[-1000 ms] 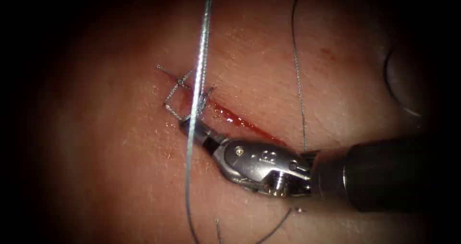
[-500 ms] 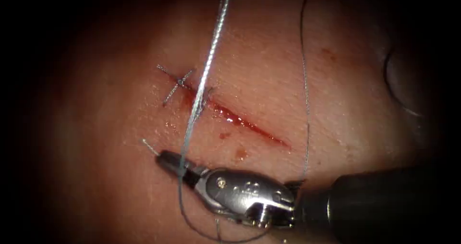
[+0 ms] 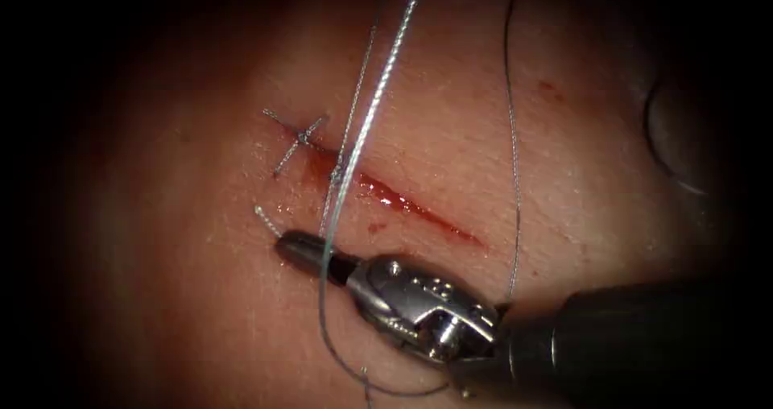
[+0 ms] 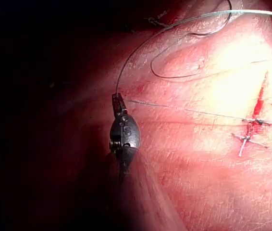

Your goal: Wound Closure

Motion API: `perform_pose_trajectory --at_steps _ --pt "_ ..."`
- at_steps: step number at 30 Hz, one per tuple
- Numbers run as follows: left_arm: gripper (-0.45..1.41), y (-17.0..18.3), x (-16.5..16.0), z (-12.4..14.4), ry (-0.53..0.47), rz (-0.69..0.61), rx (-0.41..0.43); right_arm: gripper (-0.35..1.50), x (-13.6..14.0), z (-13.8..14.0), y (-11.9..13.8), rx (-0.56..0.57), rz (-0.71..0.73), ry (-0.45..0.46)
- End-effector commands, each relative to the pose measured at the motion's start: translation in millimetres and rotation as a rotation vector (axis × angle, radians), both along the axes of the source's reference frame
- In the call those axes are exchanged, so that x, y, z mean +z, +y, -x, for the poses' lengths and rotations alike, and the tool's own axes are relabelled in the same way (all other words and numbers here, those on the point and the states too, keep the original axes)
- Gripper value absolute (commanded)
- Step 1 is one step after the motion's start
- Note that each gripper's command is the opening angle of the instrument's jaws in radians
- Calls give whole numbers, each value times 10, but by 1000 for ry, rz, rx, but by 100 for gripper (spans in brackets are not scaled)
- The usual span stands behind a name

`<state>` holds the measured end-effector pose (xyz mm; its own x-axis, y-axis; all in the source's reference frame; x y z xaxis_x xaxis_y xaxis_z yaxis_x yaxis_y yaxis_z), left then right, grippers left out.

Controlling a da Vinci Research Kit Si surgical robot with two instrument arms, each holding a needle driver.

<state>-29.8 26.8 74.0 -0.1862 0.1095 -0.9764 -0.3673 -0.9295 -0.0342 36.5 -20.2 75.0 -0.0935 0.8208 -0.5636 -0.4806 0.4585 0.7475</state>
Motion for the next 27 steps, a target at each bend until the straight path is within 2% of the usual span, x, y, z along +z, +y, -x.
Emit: perform_pose_trajectory --at_steps 1,4,14,27 --pt "-45 2 8 9 5 16 2 -35 6 -7 -10 -8 -1 6" --pt "-45 0 21 20 35 34 -2 -35 9 -9 -14 -34 -6 3" --pt "-45 9 30 44 56 76 -7 -35 11 -13 -30 -73 -8 0" --pt "-45 43 49 97 95 143 -29 -35 17 -25 -40 -109 -2 7"
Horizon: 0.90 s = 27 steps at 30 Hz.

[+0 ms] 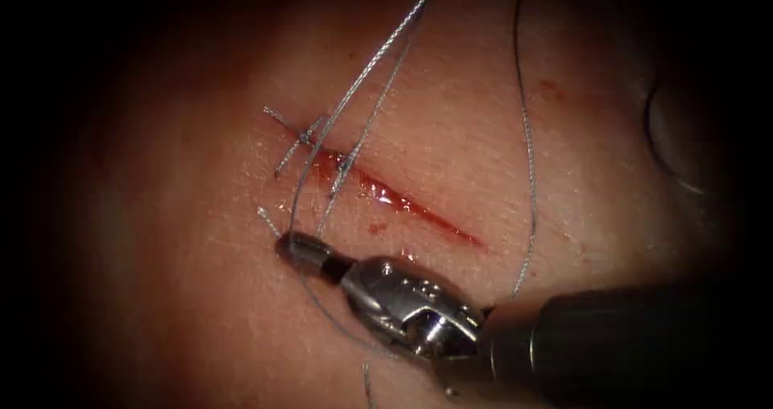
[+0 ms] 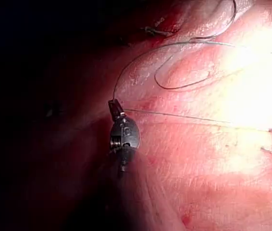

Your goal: Wound Closure

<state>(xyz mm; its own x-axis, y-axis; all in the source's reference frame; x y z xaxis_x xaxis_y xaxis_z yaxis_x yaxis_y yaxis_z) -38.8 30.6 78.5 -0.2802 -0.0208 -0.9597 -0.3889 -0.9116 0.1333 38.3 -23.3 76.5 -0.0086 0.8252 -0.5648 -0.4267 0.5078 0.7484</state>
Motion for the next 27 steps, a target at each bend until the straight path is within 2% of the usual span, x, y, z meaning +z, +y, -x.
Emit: perform_pose_trajectory --at_steps 1,8,17,27 --pt "-45 6 6 9 0 8 0 -35 2 -7 -9 -1 -3 2" --pt "-45 10 11 19 22 19 5 -35 -1 -14 -18 -30 -3 21" --pt "-45 13 12 22 27 16 4 -35 -14 -41 -39 -100 -5 45" --pt "-45 21 11 25 33 23 -1 -35 -12 -31 -38 -95 -4 37"
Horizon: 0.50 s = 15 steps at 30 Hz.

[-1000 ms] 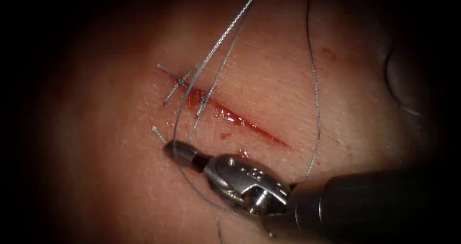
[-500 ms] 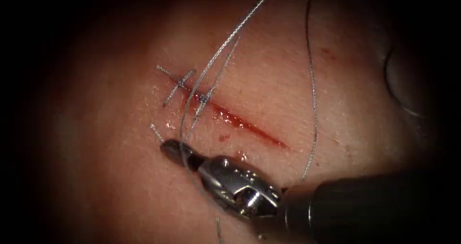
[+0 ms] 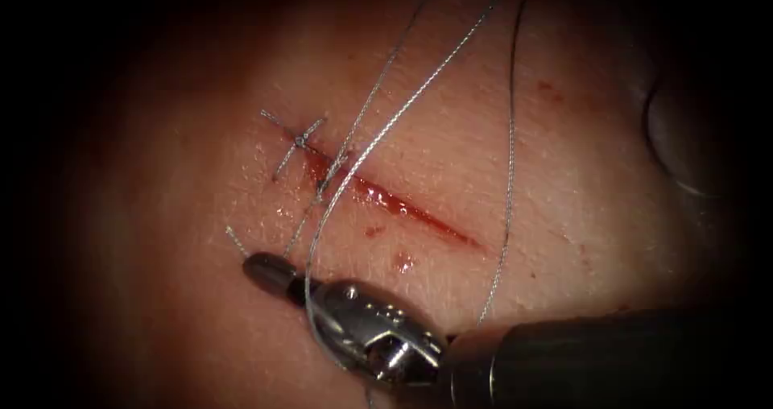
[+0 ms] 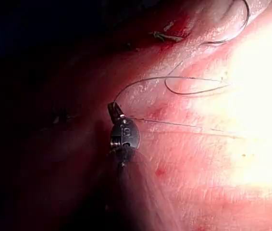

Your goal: Wound Closure

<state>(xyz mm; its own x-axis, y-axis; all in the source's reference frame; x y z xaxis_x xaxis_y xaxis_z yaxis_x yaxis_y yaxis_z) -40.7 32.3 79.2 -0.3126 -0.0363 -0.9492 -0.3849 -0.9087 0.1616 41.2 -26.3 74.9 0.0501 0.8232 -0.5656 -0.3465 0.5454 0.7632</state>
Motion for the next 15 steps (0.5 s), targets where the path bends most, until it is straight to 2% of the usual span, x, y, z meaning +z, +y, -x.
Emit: perform_pose_trajectory --at_steps 1,6,15 --pt "-45 8 6 11 3 6 -6 -35 3 2 -4 24 -9 -17" --pt "-45 10 8 14 3 7 -7 -35 -6 19 12 72 39 -45" --pt "-45 13 9 17 4 5 -6 -35 -8 20 14 82 61 -62"
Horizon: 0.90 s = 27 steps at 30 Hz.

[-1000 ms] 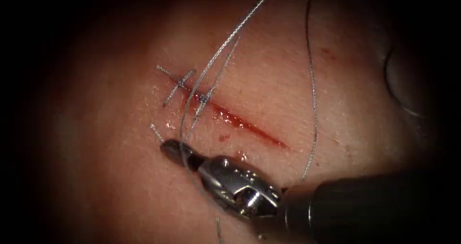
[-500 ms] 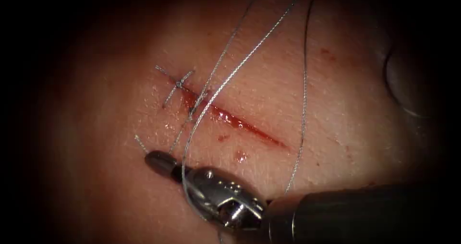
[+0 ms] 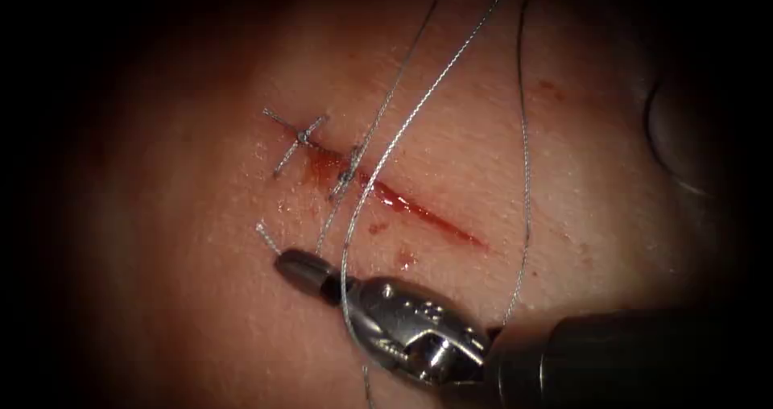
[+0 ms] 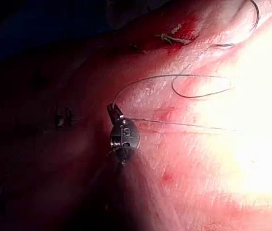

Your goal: Wound Closure

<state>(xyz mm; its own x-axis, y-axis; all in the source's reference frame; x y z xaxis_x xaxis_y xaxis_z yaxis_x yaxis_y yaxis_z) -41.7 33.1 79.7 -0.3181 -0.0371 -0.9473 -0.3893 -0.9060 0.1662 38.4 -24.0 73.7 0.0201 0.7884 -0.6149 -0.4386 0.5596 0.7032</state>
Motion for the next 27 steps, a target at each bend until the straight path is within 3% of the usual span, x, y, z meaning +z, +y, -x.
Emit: perform_pose_trajectory --at_steps 1,7,8,9,10,11,12,18,23,25,27 --pt "-45 5 3 6 -2 2 0 -35 5 -8 -8 -2 2 -1" --pt "-45 -1 -1 -2 -24 9 8 -35 2 -11 -3 18 65 1" --pt "-45 -6 -10 -11 -40 7 18 -8 -1 -11 -1 19 63 2" --pt "-45 -8 -15 -16 -52 0 22 47 -3 -9 1 11 71 3" --pt "-45 -10 -24 -23 -66 -12 30 76 -4 -7 2 4 91 -2" --pt "-45 -10 -24 -23 -66 -12 30 76 -4 -7 2 4 91 -2" --pt "-45 -13 -39 -35 -93 -29 47 116 -8 -2 7 -3 124 -15" --pt "-45 -26 -103 -71 -172 -83 98 126 -22 20 18 -42 271 -69" --pt "-45 -46 -148 -78 -231 -110 141 130 -35 52 22 -40 297 -98" --pt "-45 -59 -168 -79 -257 -113 152 128 -40 68 30 -10 286 -127" --pt "-45 -79 -205 -84 -300 -124 162 128 -32 72 54 25 272 -159"
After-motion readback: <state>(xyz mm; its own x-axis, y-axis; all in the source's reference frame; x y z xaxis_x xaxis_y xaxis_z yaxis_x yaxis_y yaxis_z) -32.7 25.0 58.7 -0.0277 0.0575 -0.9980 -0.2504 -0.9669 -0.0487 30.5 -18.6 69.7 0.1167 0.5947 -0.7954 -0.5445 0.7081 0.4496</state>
